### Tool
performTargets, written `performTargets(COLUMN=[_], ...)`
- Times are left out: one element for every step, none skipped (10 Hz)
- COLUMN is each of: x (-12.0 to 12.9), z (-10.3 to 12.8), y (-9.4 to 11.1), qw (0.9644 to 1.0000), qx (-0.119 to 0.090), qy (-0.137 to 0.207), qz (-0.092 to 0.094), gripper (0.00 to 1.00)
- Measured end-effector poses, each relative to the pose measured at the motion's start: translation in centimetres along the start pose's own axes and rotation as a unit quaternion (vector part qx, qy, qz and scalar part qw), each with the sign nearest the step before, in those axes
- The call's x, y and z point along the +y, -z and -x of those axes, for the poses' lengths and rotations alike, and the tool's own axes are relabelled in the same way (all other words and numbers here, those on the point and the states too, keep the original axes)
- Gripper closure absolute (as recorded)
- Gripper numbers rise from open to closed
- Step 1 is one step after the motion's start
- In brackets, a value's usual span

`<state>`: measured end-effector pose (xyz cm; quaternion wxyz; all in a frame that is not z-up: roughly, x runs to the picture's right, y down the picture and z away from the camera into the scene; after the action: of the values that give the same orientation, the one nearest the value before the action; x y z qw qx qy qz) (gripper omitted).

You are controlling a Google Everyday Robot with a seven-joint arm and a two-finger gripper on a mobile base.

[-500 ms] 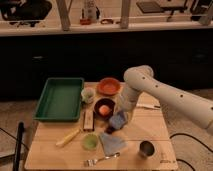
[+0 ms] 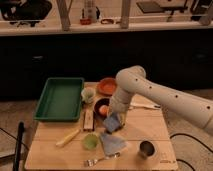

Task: Place sponge in plastic cup

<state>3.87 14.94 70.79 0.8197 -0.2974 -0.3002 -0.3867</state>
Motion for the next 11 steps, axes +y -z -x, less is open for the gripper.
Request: performTargets(x=[-0.4, -0.9, -1.6, -2.1, -2.3, -2.6, -2.8, -2.9, -3.0, -3.3, -3.5], z=[0.7, 1.5, 2.4, 3.3, 3.9, 4.4, 4.9, 5.3, 5.8, 6.4, 7.0], y=[-0.1, -0.3, -0.6, -0.9, -1.2, -1.5, -1.8, -2.1, -2.5, -3.0, -3.6], qw=[0.9999, 0.9997, 0.9992, 0.9986, 0.998, 0.9975, 0.9968, 0.9963, 0.9956, 0.9946, 0.9938], qx=[0.0, -0.001, -0.002, -0.002, -0.003, -0.004, -0.004, -0.004, -0.004, -0.004, -0.004], qy=[0.011, 0.023, 0.039, 0.052, 0.062, 0.07, 0.079, 0.085, 0.093, 0.103, 0.111], qz=[0.0, 0.001, 0.004, 0.007, 0.01, 0.011, 0.013, 0.013, 0.013, 0.013, 0.013], gripper=[0.97, 0.97, 0.97, 0.97, 0.97, 0.97, 0.97, 0.97, 0.97, 0.97, 0.97])
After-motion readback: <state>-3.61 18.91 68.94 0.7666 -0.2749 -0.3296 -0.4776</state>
